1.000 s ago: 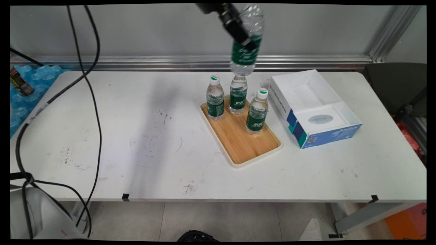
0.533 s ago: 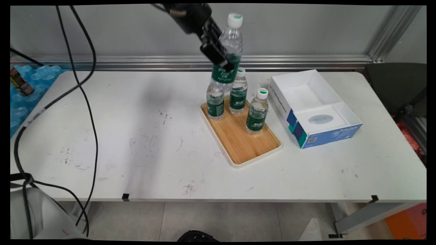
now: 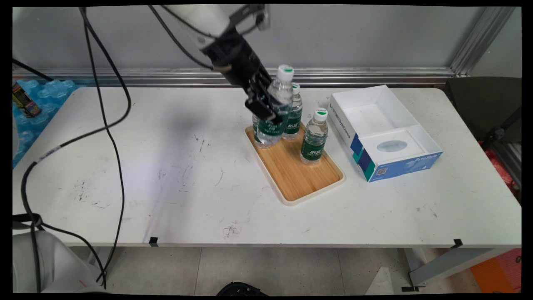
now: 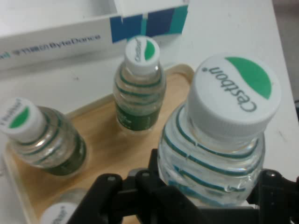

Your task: Place the picked object on the tray

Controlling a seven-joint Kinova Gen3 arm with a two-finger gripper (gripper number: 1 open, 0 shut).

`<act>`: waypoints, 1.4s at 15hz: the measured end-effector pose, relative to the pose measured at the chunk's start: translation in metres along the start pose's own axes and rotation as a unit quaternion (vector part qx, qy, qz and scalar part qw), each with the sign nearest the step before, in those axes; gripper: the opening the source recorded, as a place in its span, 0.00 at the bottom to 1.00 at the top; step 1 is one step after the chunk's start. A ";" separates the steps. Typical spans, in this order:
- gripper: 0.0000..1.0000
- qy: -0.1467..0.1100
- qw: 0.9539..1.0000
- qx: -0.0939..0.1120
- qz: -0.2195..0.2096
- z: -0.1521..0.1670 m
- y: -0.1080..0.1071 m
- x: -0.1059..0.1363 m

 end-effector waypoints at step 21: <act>0.00 -0.005 1.000 0.014 -0.012 0.127 0.003 -0.034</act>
